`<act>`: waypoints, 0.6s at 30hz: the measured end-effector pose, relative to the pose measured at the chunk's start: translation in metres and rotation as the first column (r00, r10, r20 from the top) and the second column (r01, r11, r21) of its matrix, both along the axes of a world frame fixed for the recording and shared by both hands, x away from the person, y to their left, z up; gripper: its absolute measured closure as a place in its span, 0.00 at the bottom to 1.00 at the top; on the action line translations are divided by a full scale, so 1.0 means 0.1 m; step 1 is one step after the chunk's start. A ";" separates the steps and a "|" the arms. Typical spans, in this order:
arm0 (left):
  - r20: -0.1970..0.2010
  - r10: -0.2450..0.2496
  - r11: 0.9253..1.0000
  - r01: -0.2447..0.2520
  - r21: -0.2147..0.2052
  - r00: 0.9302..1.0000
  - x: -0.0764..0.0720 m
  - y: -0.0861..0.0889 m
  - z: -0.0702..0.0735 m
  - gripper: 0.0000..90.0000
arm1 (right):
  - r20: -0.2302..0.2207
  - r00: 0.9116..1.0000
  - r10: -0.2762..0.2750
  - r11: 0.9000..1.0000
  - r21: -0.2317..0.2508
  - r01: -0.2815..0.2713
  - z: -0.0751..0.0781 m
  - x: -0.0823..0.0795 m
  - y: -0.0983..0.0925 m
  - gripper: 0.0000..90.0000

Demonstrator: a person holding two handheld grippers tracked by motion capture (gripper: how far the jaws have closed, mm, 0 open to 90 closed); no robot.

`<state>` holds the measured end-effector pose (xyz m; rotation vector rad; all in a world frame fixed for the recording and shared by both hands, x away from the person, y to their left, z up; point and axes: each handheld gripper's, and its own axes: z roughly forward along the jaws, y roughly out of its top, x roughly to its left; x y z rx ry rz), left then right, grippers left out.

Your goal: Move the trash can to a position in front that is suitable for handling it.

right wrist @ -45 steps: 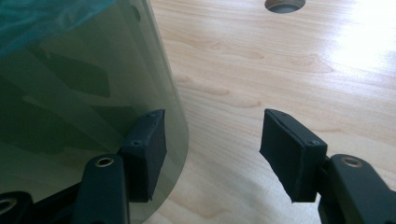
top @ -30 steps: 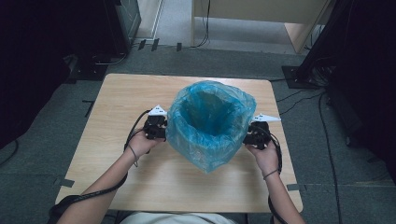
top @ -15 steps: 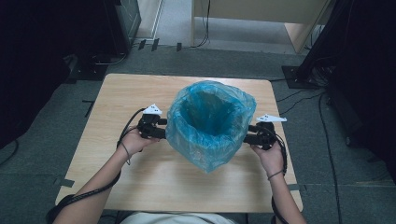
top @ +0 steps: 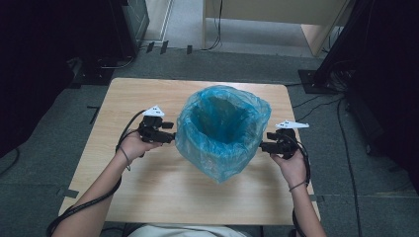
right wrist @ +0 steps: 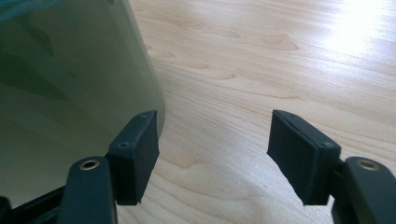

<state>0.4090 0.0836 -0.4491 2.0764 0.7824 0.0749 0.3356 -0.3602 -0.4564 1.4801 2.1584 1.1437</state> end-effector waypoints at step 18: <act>0.021 -0.004 1.000 0.005 -0.024 1.000 0.01 0.05 0.26 0.36 | 0.042 0.999 0.002 1.000 -0.030 -0.001 0.56 -0.09 -0.08 0.37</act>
